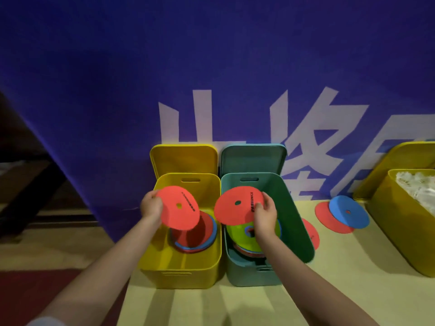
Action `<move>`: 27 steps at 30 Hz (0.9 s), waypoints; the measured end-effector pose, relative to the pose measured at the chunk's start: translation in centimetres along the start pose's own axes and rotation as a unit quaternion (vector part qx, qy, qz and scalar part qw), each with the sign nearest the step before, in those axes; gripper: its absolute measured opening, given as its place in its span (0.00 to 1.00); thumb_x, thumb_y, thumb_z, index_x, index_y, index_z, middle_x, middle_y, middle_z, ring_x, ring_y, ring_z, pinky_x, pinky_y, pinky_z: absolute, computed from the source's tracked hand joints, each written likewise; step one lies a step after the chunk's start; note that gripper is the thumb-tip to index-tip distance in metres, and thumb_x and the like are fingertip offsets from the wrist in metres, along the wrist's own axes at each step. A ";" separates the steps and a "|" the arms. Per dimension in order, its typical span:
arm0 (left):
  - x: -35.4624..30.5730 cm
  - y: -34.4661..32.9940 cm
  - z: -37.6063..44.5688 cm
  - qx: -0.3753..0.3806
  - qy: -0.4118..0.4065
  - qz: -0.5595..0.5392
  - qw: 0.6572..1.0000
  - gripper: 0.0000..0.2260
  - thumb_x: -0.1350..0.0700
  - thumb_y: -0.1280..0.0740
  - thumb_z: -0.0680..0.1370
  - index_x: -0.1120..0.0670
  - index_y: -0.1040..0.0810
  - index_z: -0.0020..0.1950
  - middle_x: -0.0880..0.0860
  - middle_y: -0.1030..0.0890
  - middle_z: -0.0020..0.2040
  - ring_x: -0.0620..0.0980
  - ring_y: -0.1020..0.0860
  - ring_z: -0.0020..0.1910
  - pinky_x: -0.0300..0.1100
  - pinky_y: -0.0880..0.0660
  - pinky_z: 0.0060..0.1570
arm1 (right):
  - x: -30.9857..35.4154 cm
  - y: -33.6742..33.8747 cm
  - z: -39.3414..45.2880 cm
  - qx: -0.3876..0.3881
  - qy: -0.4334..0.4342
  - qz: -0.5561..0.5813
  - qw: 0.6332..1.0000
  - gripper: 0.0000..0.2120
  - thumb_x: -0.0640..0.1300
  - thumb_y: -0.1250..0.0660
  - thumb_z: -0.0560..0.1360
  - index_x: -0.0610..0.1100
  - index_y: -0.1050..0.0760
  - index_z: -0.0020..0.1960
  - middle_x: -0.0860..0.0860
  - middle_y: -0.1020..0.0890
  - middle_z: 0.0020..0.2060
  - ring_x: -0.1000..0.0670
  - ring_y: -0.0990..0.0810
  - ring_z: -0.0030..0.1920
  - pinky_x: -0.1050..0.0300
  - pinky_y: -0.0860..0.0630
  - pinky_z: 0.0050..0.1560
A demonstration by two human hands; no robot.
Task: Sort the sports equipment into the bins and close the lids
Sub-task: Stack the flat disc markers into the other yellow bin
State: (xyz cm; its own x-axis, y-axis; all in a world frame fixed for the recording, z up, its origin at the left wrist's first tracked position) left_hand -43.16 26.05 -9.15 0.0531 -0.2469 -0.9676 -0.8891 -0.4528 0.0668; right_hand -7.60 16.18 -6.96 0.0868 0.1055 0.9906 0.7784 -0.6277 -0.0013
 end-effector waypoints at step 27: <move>-3.7 -1.6 0.9 0.119 -0.299 0.330 0.887 0.18 0.62 0.38 0.79 0.57 0.29 0.69 0.61 0.28 0.64 0.61 0.31 0.64 0.51 0.34 0.64 | -1.8 -14.4 -0.2 0.126 0.033 -0.236 0.963 0.22 0.35 0.41 0.76 0.41 0.33 0.70 0.41 0.23 0.61 0.41 0.25 0.61 0.52 0.30 0.60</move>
State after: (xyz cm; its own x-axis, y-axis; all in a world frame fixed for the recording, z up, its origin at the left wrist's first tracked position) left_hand -42.34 28.46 -5.85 -0.7031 0.1393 -0.6973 -0.7108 -0.1676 0.6832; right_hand -19.08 24.82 -8.74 -0.3473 0.2781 0.8956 0.8486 -0.3132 0.4263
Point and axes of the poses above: each hand's wrist, its own z-axis towards the middle knuckle, its own y-axis out of the back of the hand, x = y × z, the point moved 9 cm from there along z, towards the middle knuckle
